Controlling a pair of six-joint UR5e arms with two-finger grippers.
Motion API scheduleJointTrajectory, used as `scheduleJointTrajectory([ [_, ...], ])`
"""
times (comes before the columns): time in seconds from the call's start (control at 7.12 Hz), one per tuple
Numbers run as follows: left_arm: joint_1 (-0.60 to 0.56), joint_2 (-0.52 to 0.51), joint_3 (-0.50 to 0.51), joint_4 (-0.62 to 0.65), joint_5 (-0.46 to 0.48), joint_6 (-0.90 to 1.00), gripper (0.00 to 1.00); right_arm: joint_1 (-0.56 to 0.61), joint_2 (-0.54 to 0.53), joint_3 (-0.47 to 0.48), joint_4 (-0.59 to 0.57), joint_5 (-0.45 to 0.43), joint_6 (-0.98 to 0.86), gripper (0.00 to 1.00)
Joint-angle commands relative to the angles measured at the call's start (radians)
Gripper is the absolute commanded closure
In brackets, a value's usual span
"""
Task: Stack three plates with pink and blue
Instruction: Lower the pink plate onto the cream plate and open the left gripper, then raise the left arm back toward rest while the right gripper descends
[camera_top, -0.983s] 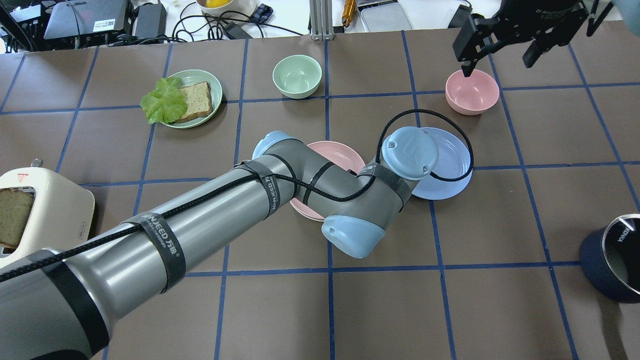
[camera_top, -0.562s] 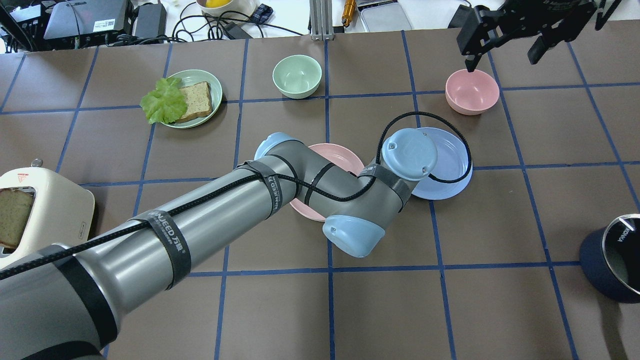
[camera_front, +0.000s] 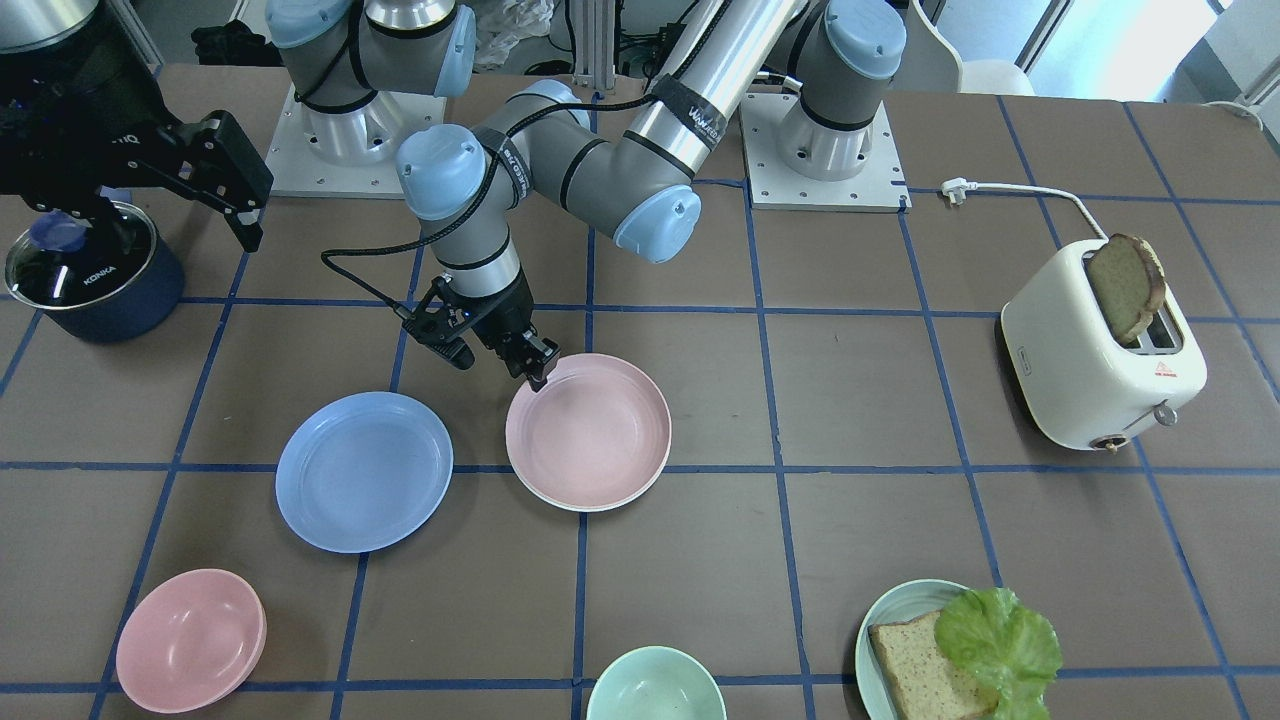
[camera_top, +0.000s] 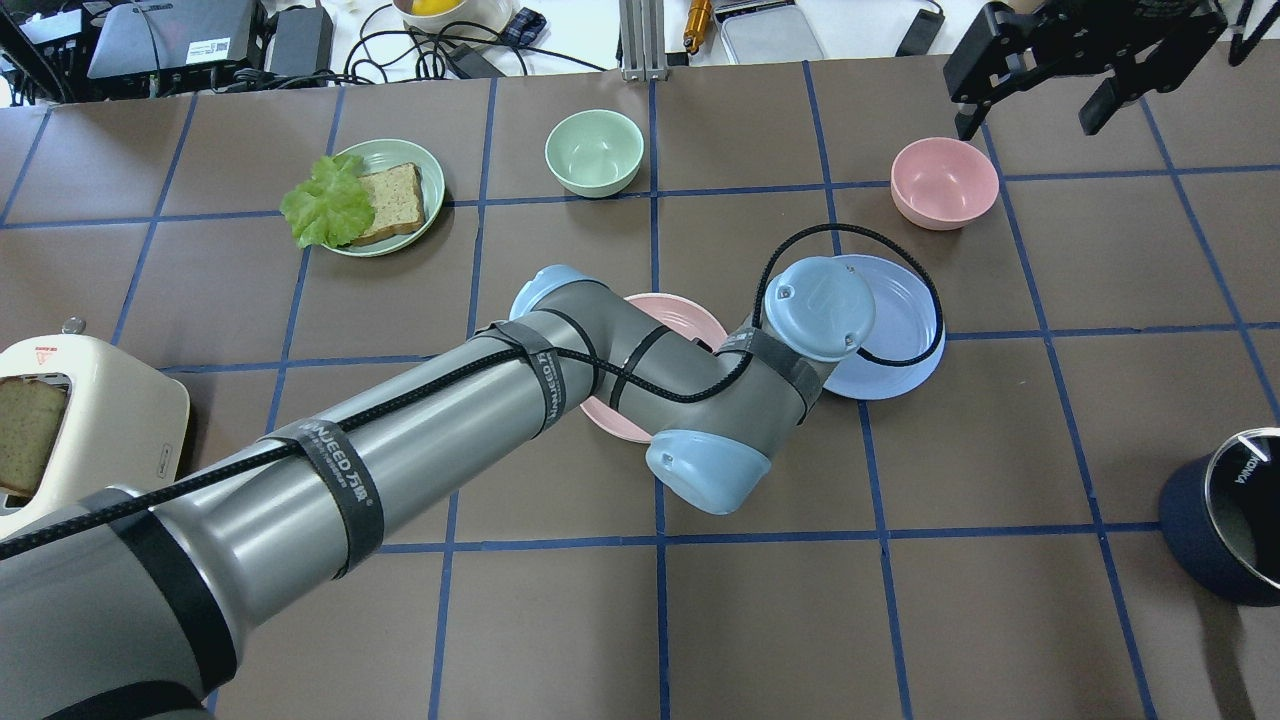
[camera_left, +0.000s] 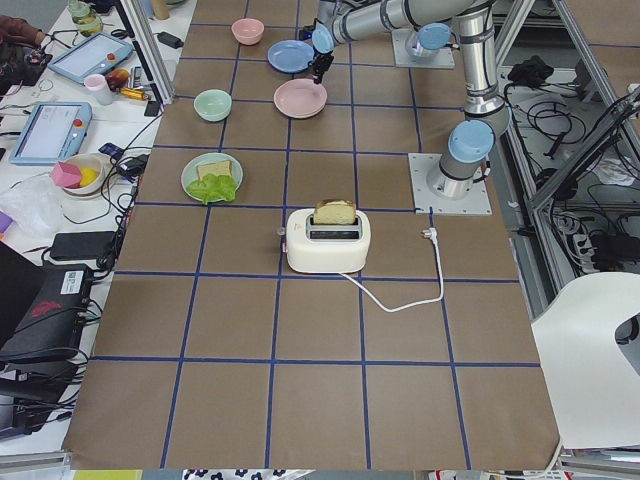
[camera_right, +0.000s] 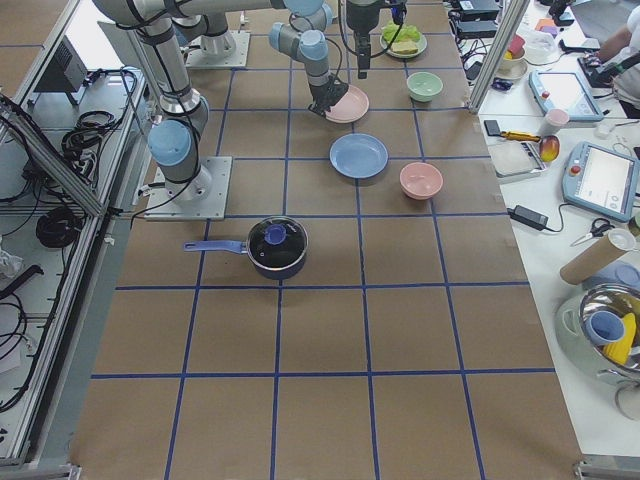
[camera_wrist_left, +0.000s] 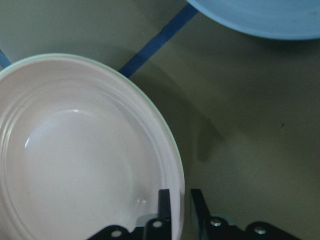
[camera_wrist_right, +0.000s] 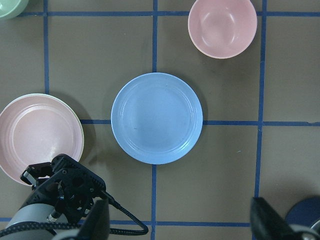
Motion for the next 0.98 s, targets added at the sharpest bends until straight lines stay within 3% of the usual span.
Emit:
scheduleJointTrajectory([
  [0.0,0.006,0.046,0.011,-0.001,-0.001,0.001,0.00,-0.001,0.002,0.001,-0.003,0.002,-0.001,0.00],
  [0.56,0.111,0.173,0.031,-0.059,-0.012,0.014,0.00,-0.005,0.025,0.003,-0.006,-0.014,-0.013,0.00],
  [0.84,0.224,0.244,0.030,-0.136,-0.044,0.024,0.00,-0.019,0.130,0.010,-0.006,-0.019,-0.021,0.00],
])
